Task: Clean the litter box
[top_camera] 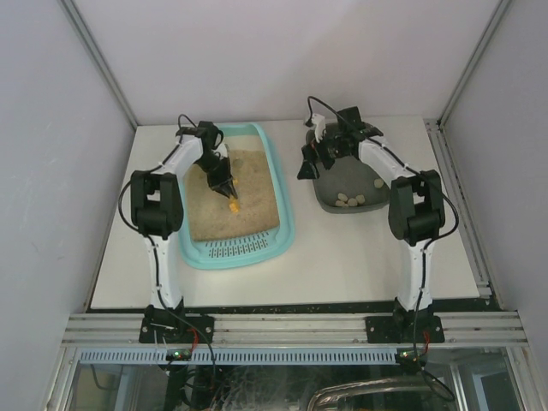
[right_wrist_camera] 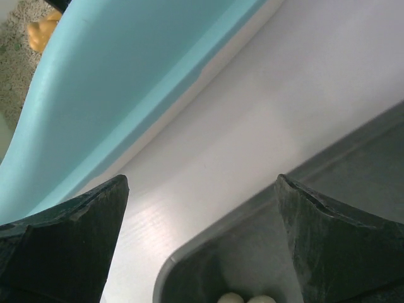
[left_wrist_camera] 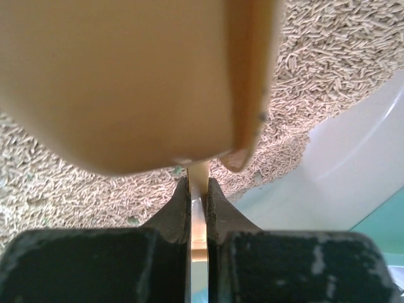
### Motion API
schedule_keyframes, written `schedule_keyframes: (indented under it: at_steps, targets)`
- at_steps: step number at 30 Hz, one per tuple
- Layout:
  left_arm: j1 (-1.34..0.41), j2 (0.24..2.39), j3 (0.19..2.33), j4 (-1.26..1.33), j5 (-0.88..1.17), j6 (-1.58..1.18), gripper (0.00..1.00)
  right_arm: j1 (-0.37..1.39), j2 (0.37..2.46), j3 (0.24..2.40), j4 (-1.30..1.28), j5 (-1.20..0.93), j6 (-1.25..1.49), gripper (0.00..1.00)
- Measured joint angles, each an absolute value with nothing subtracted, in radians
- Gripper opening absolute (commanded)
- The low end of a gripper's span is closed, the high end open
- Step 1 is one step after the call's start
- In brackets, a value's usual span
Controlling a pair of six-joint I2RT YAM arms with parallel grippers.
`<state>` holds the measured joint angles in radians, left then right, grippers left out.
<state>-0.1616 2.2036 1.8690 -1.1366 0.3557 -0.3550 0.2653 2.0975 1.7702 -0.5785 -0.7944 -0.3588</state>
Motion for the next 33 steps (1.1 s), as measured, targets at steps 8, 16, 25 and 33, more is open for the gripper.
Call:
schedule_keyframes:
  at_steps: [8,16,25,33]
  targets:
    - [-0.157,2.233,1.871,-1.046,0.419,-0.316,0.00,0.323,2.152,1.813,-0.576,-0.799,-0.307,1.00]
    - [-0.157,2.256,1.891,-1.001,0.422,-0.289,0.00,0.337,2.223,1.892,-0.581,-0.877,-0.271,1.00]
    - [-0.161,2.284,1.932,-1.004,0.503,-0.250,0.00,0.346,2.250,1.892,-0.607,-0.952,-0.264,1.00]
    - [-0.188,2.285,1.887,-0.920,0.641,-0.189,0.00,0.348,2.250,1.892,-0.607,-0.971,-0.243,1.00]
